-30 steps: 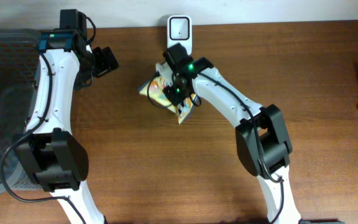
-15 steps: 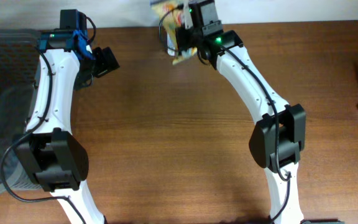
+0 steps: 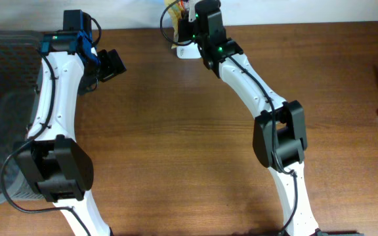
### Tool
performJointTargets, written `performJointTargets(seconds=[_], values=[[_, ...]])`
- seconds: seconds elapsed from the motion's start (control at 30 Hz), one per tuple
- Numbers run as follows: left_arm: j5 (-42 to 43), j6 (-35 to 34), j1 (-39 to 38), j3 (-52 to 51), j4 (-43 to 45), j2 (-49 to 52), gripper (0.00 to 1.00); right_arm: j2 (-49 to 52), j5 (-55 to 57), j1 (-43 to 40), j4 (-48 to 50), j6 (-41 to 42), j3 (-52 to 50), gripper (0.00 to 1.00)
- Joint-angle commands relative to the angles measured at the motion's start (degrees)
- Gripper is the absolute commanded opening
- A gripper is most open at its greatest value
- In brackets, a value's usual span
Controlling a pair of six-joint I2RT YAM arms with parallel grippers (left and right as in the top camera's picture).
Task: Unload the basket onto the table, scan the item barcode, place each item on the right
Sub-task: 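Carry the wipes pack to the table's right edge and release it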
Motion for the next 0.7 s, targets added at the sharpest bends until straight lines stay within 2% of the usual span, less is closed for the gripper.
performJointTargets(seconds=[0.0,0.3,0.47,0.67], values=[[0.4,-0.5,0.2,0.9,0.0,0.5,0.99,0.0,2.6,-0.3,0.8,0.6,1.0,0.04],[0.4,-0.5,0.2,0.9,0.0,0.5,0.99,-8.2,3.3,-5.0,-2.6,0.9,1.1,0.04],[0.4,-0.5,0.2,0.9,0.0,0.5,0.99,-15.1,10.5,-14.0,-17.3,6.2,1.1,0.04],[0.4,-0.5,0.2,0.9,0.0,0.5,0.99,-15.4,12.0,-29.7,-34.2,9.9,0.9,0.04]])
